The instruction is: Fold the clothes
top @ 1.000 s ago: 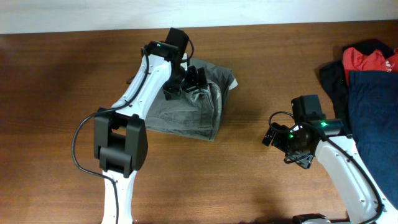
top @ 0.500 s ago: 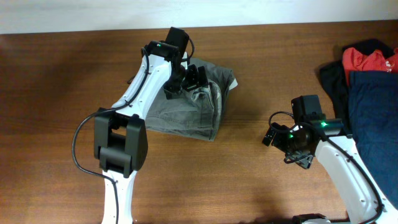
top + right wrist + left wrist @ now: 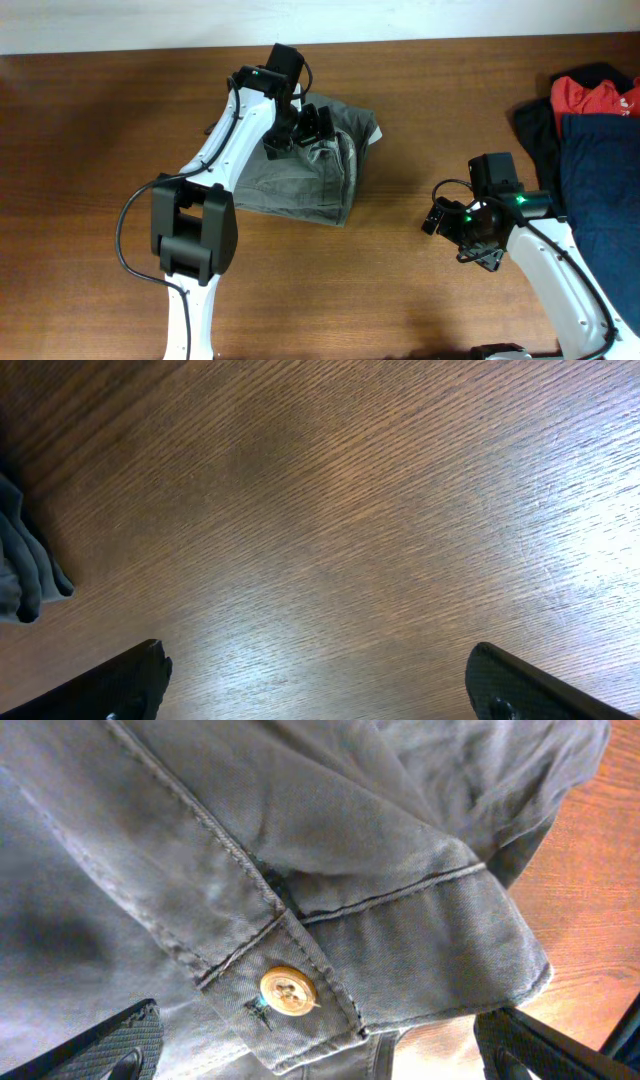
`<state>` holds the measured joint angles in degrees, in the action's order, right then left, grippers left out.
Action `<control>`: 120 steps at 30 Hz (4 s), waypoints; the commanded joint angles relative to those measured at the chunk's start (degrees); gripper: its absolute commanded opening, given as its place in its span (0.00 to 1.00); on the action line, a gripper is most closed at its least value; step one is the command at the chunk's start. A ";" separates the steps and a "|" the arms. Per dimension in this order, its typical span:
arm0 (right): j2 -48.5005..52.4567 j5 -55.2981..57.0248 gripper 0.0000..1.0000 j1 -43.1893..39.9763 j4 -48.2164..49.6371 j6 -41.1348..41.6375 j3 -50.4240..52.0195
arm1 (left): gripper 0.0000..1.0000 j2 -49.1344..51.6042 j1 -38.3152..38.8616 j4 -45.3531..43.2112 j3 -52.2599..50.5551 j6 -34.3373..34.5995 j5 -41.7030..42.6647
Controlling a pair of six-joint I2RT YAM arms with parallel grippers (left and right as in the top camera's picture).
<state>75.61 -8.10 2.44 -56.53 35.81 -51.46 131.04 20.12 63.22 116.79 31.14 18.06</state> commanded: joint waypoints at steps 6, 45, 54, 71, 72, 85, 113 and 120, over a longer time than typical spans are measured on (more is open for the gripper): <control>0.02 -0.31 0.99 -0.22 0.07 0.26 0.17 | 0.99 0.57 -0.98 1.31 0.26 2.03 -0.94; 0.02 -0.31 0.99 -0.22 0.07 0.26 0.17 | 0.28 3.50 -1.01 -12.70 0.28 5.66 9.20; 0.02 -0.31 0.99 -0.22 0.07 0.26 0.17 | 0.28 3.52 0.00 -20.11 0.52 2.62 12.33; 0.02 -0.31 0.99 -0.22 0.07 0.26 0.17 | 0.42 1.20 4.20 -27.06 3.61 -8.20 10.23; 0.02 -0.31 0.99 -0.22 0.07 0.26 0.17 | 0.43 -0.11 3.78 -25.66 4.52 -8.63 8.85; 0.02 -0.31 0.99 -0.22 0.07 0.26 0.17 | 0.99 -8.48 -1.60 1.03 7.04 -8.92 -7.67; 0.02 -0.31 0.99 -0.22 0.07 0.26 0.17 | 0.99 -8.35 -2.34 16.70 5.86 -8.94 -19.37; 0.02 -0.31 0.99 -0.22 0.07 0.26 0.17 | 0.99 -5.95 -3.26 15.28 5.86 -8.52 -14.08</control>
<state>75.61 -8.10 2.44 -56.51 35.83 -51.46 121.99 17.28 79.44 123.09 23.07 0.82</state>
